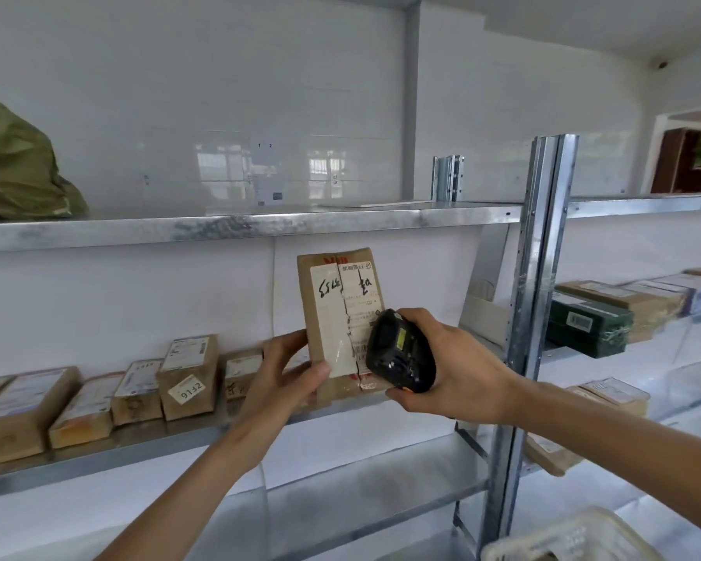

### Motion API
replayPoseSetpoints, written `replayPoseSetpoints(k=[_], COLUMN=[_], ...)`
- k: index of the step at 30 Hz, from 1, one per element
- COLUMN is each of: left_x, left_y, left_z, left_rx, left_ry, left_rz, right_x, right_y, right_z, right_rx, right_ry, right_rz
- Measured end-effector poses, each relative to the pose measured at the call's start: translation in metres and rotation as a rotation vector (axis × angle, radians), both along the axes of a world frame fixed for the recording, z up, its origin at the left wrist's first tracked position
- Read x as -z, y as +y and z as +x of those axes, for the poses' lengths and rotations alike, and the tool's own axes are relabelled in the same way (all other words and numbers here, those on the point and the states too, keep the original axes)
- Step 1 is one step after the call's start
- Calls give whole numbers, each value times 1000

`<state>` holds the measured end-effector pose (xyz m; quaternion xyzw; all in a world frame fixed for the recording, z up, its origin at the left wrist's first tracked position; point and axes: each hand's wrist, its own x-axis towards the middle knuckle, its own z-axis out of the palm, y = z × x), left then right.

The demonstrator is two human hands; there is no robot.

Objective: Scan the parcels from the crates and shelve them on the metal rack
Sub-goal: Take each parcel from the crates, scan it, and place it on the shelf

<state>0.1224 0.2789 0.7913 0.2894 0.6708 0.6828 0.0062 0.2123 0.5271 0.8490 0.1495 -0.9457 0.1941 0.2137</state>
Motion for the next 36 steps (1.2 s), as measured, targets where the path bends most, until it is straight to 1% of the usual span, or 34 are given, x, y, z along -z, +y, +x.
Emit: replayPoseSetpoints(k=[5, 9, 13, 18, 22, 32, 36], left_x=[10, 18, 29, 45, 56, 71, 68], left_y=[36, 52, 60, 62, 59, 67, 74], left_z=[-18, -46, -81, -127, -156, -198, -206], left_rx=[49, 39, -32, -104, -144, -242, -282], left_ry=[-52, -39, -48, -18, 10, 34, 27], left_rz=[-109, -202, -223, -282, -408, -622, -637], right_x=[15, 25, 36, 52, 62, 88, 90], right_y=[46, 65, 73, 77, 78, 90, 96], right_z=[-18, -49, -95, -153, -185, -250, -272], right_rx=[13, 14, -2, 3, 1, -14, -28], right_ry=[-62, -86, -125, -205, -256, -385, -423], right_rz=[-48, -98, -149, -143, -123, -121, -159])
